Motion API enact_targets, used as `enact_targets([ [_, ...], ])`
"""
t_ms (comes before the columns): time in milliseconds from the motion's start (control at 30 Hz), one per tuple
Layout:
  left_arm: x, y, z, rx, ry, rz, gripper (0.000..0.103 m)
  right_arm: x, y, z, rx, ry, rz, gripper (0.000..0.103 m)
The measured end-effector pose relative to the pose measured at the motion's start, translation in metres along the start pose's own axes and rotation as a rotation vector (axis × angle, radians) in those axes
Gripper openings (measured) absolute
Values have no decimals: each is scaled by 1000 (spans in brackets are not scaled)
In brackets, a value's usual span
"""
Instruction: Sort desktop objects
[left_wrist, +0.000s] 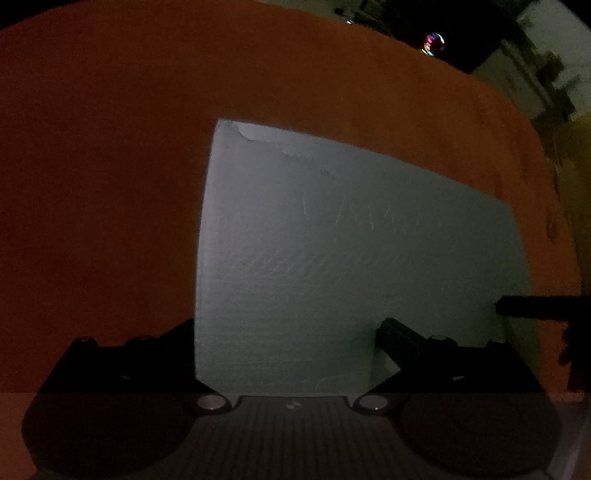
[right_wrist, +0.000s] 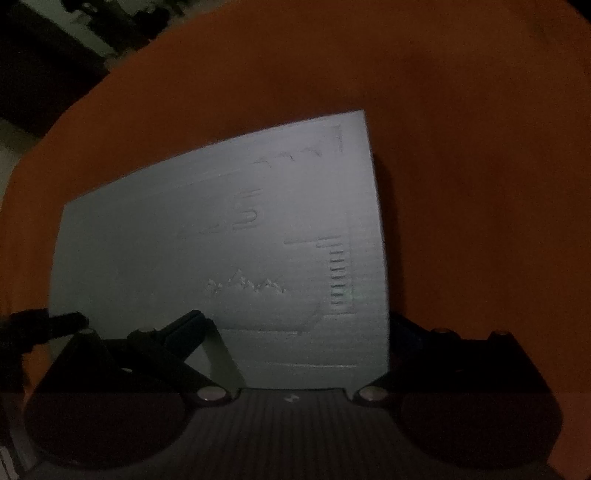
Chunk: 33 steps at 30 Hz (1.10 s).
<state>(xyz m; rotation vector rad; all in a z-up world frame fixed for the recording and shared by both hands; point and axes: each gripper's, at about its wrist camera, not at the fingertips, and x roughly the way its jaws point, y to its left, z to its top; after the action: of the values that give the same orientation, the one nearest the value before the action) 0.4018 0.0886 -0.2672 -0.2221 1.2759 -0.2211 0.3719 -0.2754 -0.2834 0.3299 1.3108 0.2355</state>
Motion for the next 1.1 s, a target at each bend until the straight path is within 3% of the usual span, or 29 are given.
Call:
enact_targets([
  [133,-17,-3,-3,-91,-55,45,102,-16,6,5,0,-33,23,103],
  [300,-35,-31,-10,-116,-109,121,103,-30,16,3,15,-69,-21,103],
  [433,-46,-44,-20,-106,-129,138,103,-38,24,5,58,-75,-38,103],
  [533,-64,-27,-31,-101,-143,136,102,-48,26,-2,56,-84,-35,103],
  [867,-124,-33,-59,-81,-198,99,102,-61,52,-36,-3,-167,-39,103],
  [1100,-159,-29,-83,-77,-296,109,102,-87,77,-63,-39,-211,-43,103],
])
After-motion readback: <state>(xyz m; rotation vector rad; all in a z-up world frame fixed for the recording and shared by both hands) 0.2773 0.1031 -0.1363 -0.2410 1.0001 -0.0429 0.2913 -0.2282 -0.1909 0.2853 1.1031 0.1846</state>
